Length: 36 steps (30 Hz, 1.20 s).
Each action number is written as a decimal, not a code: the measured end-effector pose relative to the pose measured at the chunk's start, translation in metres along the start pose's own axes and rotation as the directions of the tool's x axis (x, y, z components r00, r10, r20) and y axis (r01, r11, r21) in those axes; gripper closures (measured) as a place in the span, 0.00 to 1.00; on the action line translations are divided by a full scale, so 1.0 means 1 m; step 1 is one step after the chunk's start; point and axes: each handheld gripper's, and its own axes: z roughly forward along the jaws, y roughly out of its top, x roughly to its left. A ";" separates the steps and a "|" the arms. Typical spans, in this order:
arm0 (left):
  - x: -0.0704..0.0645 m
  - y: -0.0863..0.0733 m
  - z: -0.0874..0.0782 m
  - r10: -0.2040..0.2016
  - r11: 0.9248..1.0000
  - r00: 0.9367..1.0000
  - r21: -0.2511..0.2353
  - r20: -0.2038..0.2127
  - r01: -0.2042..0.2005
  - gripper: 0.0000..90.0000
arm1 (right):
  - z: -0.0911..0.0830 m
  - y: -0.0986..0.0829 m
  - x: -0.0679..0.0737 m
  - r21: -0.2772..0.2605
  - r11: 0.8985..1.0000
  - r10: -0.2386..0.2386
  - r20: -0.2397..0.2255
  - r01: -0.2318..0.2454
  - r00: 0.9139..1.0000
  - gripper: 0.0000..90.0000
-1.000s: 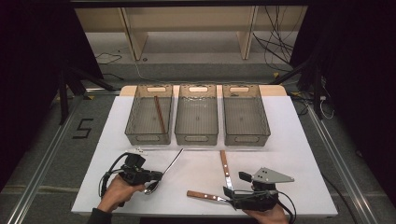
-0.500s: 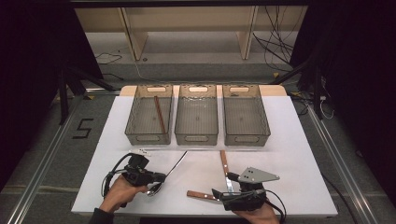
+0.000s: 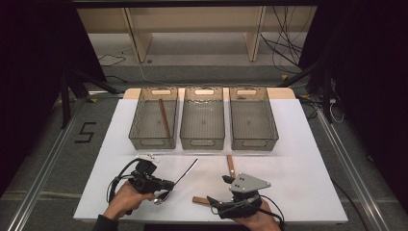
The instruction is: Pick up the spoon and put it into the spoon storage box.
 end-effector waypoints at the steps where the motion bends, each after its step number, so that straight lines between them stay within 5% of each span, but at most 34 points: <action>1: -0.001 0.000 0.000 0.005 1.000 1.000 0.005 0.005 -0.005 0.95 | 0.002 0.002 0.003 0.004 1.000 -0.030 0.003 0.030 1.000 0.23; 5: -0.005 0.001 0.000 0.015 1.000 1.000 0.014 0.013 -0.016 0.95 | 0.013 0.007 0.018 0.030 0.986 -0.166 0.019 0.166 0.986 0.23; 11: -0.014 0.003 -0.001 0.043 0.999 0.999 0.030 0.029 -0.044 0.95 | 0.029 0.011 0.038 0.076 0.912 -0.409 0.075 0.404 0.909 0.24; 15: -0.022 0.005 -0.001 0.068 0.997 0.997 0.042 0.038 -0.070 0.95 | 0.042 0.010 0.050 0.117 0.830 -0.556 0.095 0.546 0.826 0.26; 17: -0.025 0.005 -0.001 0.081 0.995 0.996 0.047 0.045 -0.083 0.95 | 0.048 0.008 0.057 0.142 0.783 -0.621 0.110 0.606 0.776 0.26; 19: -0.027 0.006 -0.002 0.090 0.994 0.995 0.053 0.047 -0.092 0.95 | 0.054 0.005 0.062 0.156 0.747 -0.664 0.129 0.646 0.737 0.28; 23: -0.031 0.006 0.000 0.095 0.993 0.994 0.060 0.054 -0.098 0.95 | 0.059 0.002 0.065 0.189 0.656 -0.755 0.149 0.731 0.639 0.34; 24: -0.032 0.006 0.000 0.102 0.992 0.993 0.066 0.054 -0.105 0.95 | 0.060 0.001 0.067 0.197 0.660 -0.751 0.166 0.725 0.639 0.35; 25: -0.034 0.006 0.001 0.102 0.992 0.993 0.069 0.058 -0.106 0.95 | 0.061 0.000 0.068 0.200 0.645 -0.764 0.178 0.738 0.620 0.37; 26: -0.035 0.007 0.001 0.112 0.990 0.992 0.074 0.060 -0.117 0.95 | 0.061 -0.001 0.069 0.210 0.639 -0.769 0.178 0.740 0.614 0.38; 30: -0.039 0.007 0.003 0.126 0.987 0.990 0.088 0.069 -0.132 0.95 | 0.066 -0.003 0.071 0.238 0.574 -0.819 0.185 0.783 0.543 0.45; 33: -0.043 0.007 0.004 0.133 0.986 0.988 0.095 0.079 -0.140 0.95 | 0.068 -0.006 0.073 0.258 0.544 -0.839 0.188 0.799 0.510 0.51; 34: -0.044 0.008 0.004 0.140 0.984 0.987 0.101 0.080 -0.148 0.95 | 0.069 -0.007 0.073 0.261 0.526 -0.850 0.193 0.810 0.490 0.53; 36: -0.046 0.008 0.005 0.146 0.982 0.986 0.108 0.084 -0.154 0.95 | 0.070 -0.008 0.075 0.269 0.514 -0.857 0.189 0.814 0.479 0.57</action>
